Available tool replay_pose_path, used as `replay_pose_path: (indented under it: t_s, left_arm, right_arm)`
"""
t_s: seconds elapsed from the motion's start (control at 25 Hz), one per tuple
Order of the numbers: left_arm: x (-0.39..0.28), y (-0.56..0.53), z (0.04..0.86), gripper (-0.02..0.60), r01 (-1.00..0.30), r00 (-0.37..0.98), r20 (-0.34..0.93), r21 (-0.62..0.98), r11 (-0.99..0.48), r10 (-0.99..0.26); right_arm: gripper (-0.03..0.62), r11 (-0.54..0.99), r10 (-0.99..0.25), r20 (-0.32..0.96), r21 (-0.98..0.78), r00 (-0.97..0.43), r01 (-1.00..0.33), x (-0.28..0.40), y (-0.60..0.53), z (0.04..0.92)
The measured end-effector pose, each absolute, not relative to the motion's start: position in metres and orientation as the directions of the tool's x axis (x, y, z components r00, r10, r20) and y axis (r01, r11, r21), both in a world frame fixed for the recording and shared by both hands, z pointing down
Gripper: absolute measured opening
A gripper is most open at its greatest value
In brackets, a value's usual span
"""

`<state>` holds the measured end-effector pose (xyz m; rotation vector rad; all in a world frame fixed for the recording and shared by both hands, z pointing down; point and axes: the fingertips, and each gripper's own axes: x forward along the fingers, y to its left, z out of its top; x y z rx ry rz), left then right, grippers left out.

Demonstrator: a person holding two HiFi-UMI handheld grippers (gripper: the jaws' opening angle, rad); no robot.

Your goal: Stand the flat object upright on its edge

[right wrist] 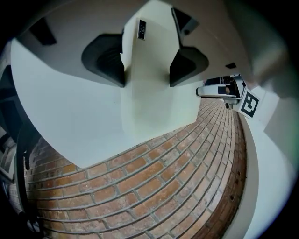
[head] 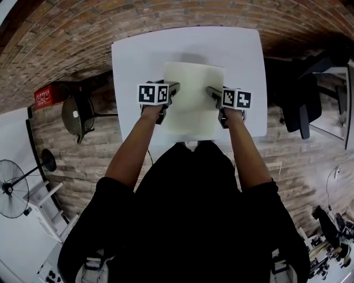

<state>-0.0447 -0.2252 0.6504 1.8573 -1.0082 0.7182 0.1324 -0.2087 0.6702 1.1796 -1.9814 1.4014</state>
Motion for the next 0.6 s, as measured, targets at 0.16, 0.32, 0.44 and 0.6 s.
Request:
replay_pose_path:
  t_s: [0.16, 0.32, 0.44, 0.6]
  left_arm:
    - [-0.052, -0.223, 0.633, 0.307, -0.862, 0.502, 0.774, 0.406, -0.304, -0.386]
    - [-0.057, -0.218, 0.618, 0.307, -0.861, 0.502, 0.759, 0.396, -0.319, -0.414]
    - [-0.061, -0.213, 0.605, 0.305, -0.86, 0.506, 0.742, 0.391, -0.328, -0.44]
    - [-0.067, -0.209, 0.587, 0.305, -0.857, 0.511, 0.714, 0.377, -0.352, -0.479]
  right_arm:
    - [0.305, 0.153, -0.413, 0.741, -0.516, -0.529, -0.843, 0.125, -0.208, 0.653]
    - [0.304, 0.179, -0.44, 0.735, -0.492, -0.517, -0.852, 0.12, -0.204, 0.637]
    - [0.304, 0.194, -0.459, 0.726, -0.48, -0.512, -0.856, 0.117, -0.198, 0.624]
    - [0.302, 0.22, -0.502, 0.712, -0.444, -0.491, -0.869, 0.111, -0.194, 0.605]
